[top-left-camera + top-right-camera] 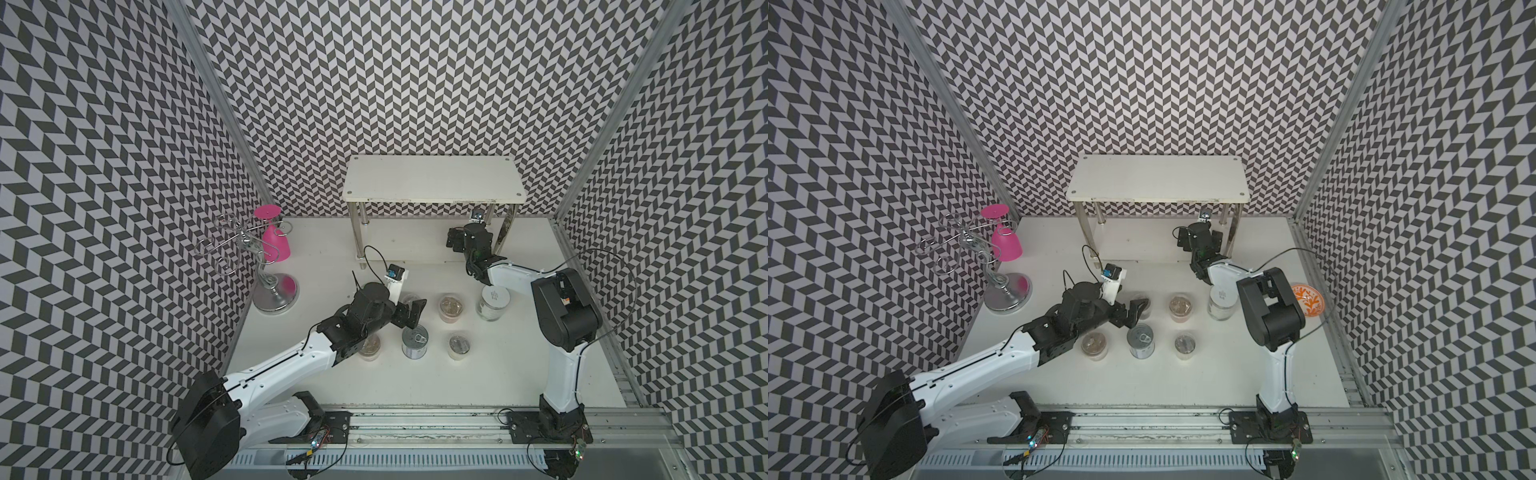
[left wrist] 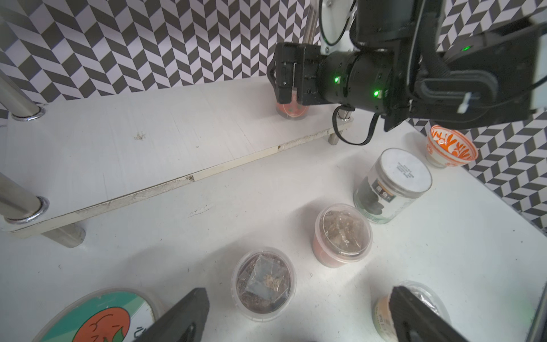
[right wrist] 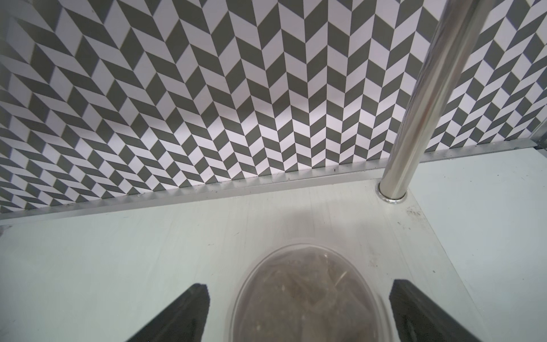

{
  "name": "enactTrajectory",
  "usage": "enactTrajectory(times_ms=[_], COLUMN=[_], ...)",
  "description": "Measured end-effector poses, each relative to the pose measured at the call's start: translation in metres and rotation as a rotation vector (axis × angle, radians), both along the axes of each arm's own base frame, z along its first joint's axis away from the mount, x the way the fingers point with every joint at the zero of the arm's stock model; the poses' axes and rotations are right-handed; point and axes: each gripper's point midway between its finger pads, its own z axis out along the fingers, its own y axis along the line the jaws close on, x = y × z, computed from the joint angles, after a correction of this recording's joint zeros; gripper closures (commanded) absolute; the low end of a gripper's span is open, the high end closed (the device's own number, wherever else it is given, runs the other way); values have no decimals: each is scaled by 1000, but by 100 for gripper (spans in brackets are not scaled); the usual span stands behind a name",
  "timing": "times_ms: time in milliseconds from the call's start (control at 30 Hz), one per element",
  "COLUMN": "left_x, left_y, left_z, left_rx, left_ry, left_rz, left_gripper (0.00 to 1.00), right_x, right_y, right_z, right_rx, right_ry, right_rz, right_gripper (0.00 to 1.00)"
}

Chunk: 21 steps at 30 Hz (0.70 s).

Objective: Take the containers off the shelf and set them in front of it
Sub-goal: 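Pick up a container from the shelf.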

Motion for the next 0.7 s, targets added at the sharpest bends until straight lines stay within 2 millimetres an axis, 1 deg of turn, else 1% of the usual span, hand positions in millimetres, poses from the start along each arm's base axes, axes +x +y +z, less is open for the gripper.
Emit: enactTrajectory(times_ms=[200,333,533,700], left_x=[6,9,10,10], left_y=[0,1,1,0], left_z=[11,12,17,16], left_rx=[-74,-103,-124,-128], left_ry=[-9,-7,-15,-14], left_rz=[18,26,26,20], left_gripper=[0,0,0,0], right_x=[17,27,30,31], right_y=[2,5,7,8], right_z=[-2,0,1,1], right_rx=[-50,-75,-100,-121], right_ry=[-8,-19,-22,-21], right_rz=[12,24,43,66], right_gripper=[6,14,26,28])
